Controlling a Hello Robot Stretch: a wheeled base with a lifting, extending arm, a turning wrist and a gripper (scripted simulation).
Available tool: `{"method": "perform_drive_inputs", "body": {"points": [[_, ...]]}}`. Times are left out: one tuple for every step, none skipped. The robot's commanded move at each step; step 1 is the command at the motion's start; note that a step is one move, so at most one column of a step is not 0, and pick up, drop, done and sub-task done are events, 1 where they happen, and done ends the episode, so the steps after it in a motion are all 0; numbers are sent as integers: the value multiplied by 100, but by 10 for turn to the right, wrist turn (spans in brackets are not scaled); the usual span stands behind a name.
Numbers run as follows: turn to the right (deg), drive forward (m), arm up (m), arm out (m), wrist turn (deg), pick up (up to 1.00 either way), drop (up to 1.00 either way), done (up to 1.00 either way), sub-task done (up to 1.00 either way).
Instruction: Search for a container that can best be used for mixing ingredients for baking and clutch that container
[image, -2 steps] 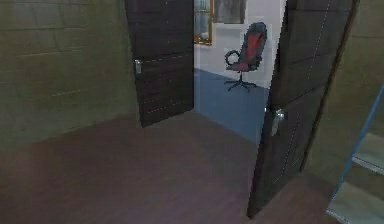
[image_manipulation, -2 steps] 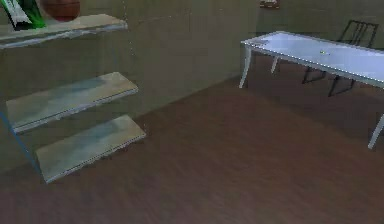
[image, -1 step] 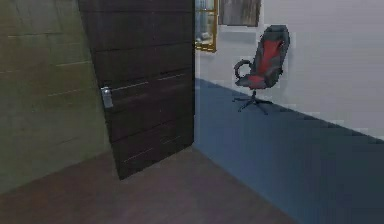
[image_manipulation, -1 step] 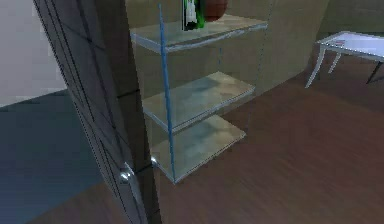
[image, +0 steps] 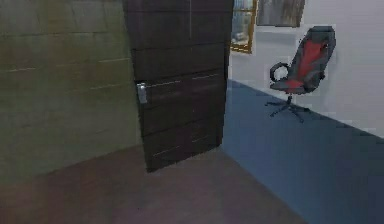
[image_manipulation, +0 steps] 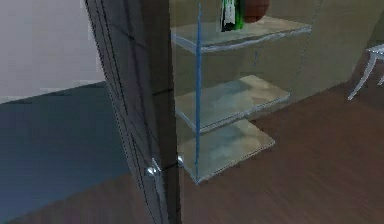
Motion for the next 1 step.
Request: {"method": "perform_drive_inputs", "body": {"points": [[0, 40, 0, 0, 0, 0, 0, 0, 0]]}}
